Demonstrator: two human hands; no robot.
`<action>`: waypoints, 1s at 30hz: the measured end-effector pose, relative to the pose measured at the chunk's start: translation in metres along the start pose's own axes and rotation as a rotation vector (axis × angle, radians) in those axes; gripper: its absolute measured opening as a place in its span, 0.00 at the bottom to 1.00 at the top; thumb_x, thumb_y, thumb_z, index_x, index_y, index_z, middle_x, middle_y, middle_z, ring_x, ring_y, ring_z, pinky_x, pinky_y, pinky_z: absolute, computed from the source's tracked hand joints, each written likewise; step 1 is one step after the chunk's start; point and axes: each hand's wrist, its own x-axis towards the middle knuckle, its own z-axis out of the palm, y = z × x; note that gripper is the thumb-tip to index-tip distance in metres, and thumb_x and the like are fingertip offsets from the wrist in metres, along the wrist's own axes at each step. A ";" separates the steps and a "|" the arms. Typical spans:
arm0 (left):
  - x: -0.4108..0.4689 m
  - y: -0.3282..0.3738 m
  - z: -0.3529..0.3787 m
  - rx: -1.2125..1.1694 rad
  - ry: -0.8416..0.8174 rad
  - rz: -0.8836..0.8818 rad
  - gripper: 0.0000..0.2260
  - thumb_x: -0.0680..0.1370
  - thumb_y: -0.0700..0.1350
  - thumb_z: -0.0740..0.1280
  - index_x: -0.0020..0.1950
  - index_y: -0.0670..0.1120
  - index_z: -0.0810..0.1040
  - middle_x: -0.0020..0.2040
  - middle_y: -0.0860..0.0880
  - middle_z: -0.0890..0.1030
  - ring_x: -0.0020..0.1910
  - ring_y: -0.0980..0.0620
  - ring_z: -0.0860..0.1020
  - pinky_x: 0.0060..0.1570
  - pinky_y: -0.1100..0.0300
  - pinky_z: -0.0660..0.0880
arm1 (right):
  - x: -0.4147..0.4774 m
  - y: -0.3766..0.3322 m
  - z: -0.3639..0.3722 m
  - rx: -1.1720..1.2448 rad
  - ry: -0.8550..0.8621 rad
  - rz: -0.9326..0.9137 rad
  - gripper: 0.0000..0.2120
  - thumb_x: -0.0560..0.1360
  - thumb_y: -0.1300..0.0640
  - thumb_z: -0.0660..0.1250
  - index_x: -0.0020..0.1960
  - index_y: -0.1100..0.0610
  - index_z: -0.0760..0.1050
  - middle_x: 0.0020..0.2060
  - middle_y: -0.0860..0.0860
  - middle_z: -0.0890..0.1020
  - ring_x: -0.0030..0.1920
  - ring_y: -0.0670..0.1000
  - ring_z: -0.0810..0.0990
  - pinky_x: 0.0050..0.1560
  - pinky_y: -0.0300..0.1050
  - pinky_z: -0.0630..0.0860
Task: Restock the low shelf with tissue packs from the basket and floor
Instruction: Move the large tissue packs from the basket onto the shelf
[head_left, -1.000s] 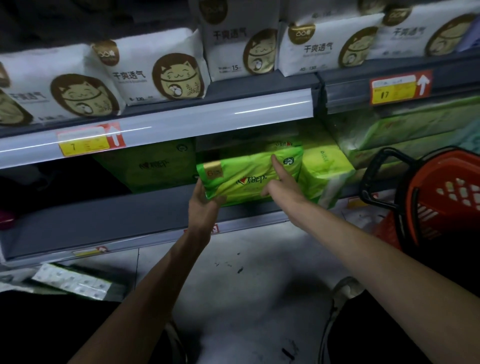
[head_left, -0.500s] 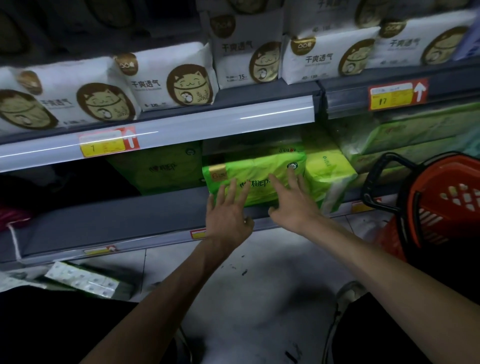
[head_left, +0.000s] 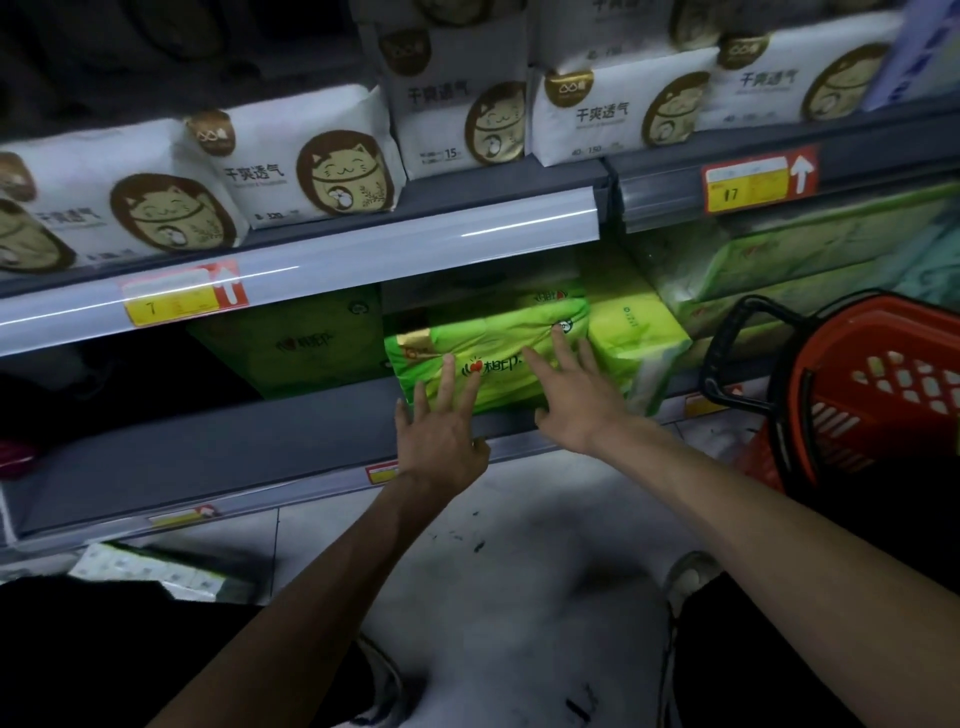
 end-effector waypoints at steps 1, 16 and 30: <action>-0.002 0.000 -0.002 0.013 -0.011 0.003 0.43 0.79 0.56 0.67 0.84 0.58 0.41 0.84 0.48 0.33 0.83 0.35 0.47 0.78 0.33 0.51 | -0.003 0.001 -0.001 -0.017 -0.002 -0.005 0.42 0.79 0.56 0.68 0.83 0.44 0.46 0.83 0.55 0.38 0.82 0.64 0.39 0.78 0.63 0.56; -0.040 0.041 -0.052 -0.182 -0.112 -0.013 0.35 0.79 0.58 0.66 0.83 0.54 0.56 0.72 0.41 0.73 0.69 0.38 0.73 0.63 0.44 0.76 | -0.095 0.041 -0.048 -0.047 0.084 -0.146 0.32 0.81 0.52 0.64 0.82 0.49 0.57 0.80 0.60 0.59 0.80 0.62 0.56 0.72 0.59 0.69; -0.034 0.170 -0.114 0.037 0.121 0.407 0.33 0.77 0.62 0.62 0.81 0.57 0.60 0.73 0.48 0.73 0.71 0.43 0.71 0.69 0.47 0.71 | -0.153 0.142 -0.086 0.071 0.385 0.019 0.27 0.79 0.52 0.66 0.78 0.48 0.67 0.73 0.51 0.70 0.73 0.56 0.69 0.63 0.54 0.78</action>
